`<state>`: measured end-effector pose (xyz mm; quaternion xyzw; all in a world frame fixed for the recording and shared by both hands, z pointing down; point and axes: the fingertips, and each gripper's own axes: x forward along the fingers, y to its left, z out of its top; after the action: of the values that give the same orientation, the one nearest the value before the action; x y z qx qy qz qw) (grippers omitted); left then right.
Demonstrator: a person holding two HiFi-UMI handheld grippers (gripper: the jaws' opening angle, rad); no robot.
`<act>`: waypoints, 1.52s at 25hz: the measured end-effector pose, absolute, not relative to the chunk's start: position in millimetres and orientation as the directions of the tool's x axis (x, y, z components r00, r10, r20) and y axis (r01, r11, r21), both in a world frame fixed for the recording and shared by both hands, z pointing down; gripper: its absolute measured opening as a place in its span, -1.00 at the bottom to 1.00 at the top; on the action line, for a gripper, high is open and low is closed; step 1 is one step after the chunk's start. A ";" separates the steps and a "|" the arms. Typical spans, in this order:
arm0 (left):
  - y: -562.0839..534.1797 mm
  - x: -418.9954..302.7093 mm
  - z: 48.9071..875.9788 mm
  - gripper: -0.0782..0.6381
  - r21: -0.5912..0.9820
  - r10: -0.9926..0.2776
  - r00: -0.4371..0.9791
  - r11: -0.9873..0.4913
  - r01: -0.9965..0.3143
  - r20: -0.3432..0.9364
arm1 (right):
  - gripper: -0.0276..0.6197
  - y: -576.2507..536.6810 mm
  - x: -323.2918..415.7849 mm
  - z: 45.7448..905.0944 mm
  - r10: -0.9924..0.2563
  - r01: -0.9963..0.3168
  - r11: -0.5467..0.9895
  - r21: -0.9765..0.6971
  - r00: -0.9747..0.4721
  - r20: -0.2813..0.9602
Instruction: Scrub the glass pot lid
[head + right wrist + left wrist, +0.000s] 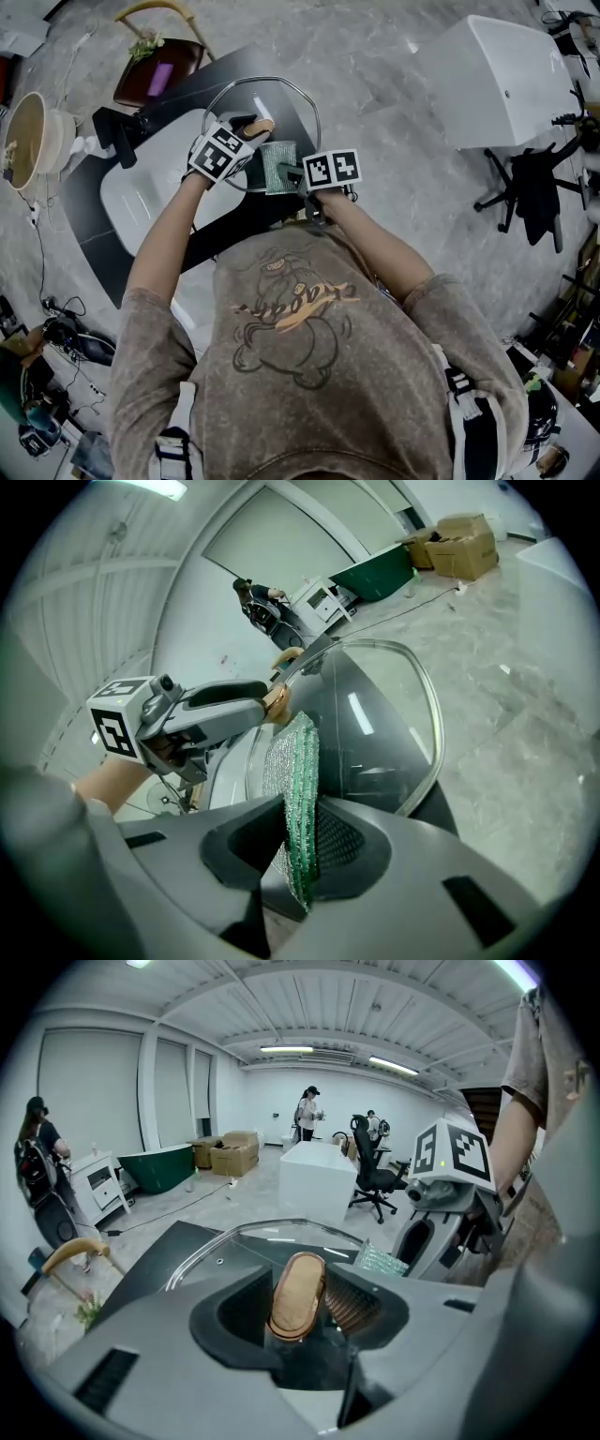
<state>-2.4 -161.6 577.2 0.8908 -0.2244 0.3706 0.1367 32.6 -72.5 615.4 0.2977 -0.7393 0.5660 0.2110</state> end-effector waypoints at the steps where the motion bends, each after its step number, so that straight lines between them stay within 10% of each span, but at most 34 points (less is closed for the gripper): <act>1: -161.4 -2.0 577.3 -0.28 0.078 -0.298 0.625 -0.862 -0.501 0.721 | -0.65 -74.4 36.9 615.6 -0.201 -0.683 0.185 -0.707 -0.731 0.653; 38: -162.0 -4.7 582.1 -0.28 0.050 -0.314 0.611 -0.863 -0.503 0.727 | -0.64 -250.5 -0.5 610.0 -0.047 -0.572 0.673 -0.470 -0.667 0.744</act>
<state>-4.7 -162.0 582.1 0.8887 -0.2299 0.3763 0.1257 -0.5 -250.5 610.0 0.1846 -0.8388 0.3601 0.3642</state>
